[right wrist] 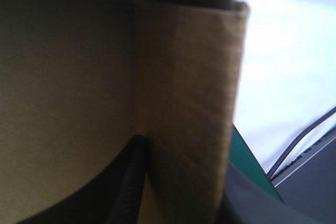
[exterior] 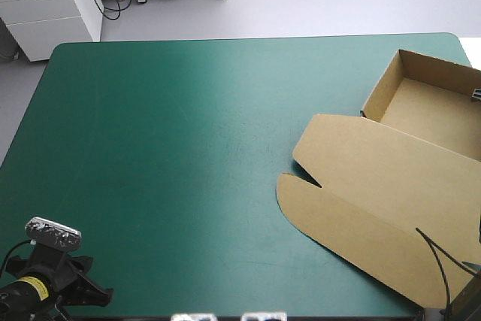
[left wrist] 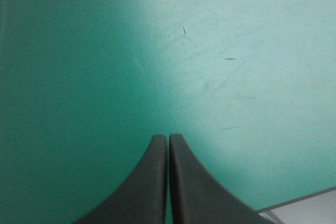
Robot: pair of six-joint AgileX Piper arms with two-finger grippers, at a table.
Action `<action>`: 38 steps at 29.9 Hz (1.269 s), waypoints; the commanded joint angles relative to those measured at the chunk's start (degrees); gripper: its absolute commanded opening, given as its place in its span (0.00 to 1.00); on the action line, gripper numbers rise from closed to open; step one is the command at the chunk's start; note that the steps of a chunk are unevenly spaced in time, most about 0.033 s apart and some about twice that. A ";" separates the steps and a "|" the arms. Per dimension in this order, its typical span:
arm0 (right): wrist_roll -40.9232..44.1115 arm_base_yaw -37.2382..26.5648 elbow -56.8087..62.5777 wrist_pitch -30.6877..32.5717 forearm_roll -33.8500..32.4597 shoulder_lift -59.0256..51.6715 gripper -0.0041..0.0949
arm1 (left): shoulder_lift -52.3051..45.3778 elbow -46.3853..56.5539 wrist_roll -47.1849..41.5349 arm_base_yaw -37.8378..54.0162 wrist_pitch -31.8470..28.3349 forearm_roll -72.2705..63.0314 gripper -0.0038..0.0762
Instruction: Fold the box
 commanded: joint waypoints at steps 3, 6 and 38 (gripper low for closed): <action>-0.96 -0.30 -1.61 0.14 -0.94 -2.85 0.44 | 0.56 -1.30 -0.49 -0.17 -2.65 -0.05 0.04; -0.96 -0.30 -1.61 0.14 0.66 -2.97 0.45 | 0.56 -1.30 -0.38 -0.17 -2.65 -0.05 0.04; -20.76 2.73 34.34 -0.43 27.04 -39.64 0.11 | 0.56 -1.30 -0.38 -0.17 -2.76 -0.05 0.04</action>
